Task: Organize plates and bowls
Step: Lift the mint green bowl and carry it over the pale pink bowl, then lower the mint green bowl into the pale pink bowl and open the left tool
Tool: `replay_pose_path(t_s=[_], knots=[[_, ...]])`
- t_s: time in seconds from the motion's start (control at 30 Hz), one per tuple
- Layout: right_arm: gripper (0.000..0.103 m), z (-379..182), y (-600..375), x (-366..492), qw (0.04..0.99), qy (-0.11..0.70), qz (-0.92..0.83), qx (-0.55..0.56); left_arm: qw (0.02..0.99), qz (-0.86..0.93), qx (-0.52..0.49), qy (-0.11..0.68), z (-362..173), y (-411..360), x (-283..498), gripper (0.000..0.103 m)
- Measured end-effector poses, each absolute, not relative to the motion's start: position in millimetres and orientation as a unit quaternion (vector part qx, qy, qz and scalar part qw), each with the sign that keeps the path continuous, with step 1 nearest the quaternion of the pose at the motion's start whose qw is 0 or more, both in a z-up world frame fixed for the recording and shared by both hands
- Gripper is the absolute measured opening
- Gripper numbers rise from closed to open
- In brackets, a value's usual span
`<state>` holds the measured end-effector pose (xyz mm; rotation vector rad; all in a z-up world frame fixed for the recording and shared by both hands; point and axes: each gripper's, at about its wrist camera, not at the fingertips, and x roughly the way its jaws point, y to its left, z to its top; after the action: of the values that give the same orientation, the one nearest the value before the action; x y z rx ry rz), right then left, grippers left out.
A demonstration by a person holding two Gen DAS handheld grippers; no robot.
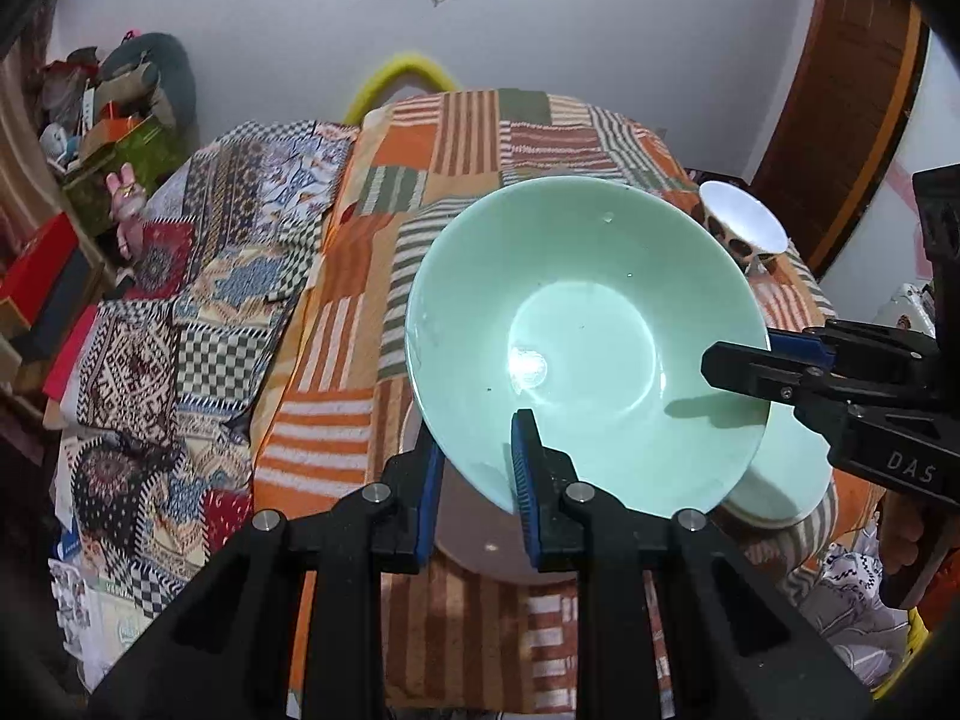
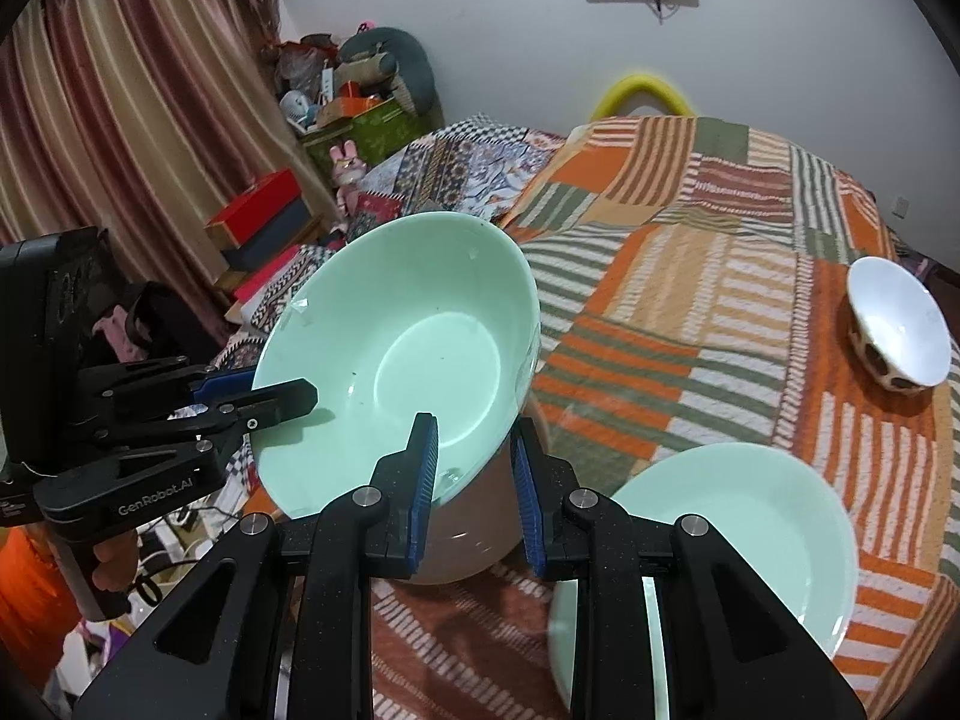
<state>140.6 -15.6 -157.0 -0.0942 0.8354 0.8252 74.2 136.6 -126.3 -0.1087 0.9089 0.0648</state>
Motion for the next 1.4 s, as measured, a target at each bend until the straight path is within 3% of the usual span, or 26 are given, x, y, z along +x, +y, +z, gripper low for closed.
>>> replay_pose_path(t_s=[0.7, 1.4], knots=[[0.023, -206.3, 7.3, 136.1, 0.799, 0.461, 0.381, -0.061, 0.860, 0.038, -0.069, 0.504, -197.6, 151.2, 79.5, 0.022], [0.025, -220.1, 17.1, 133.7, 0.788, 0.477, 0.377, -0.094, 0.853, 0.057, -0.025, 0.518, -213.4, 149.2, 82.2, 0.022]])
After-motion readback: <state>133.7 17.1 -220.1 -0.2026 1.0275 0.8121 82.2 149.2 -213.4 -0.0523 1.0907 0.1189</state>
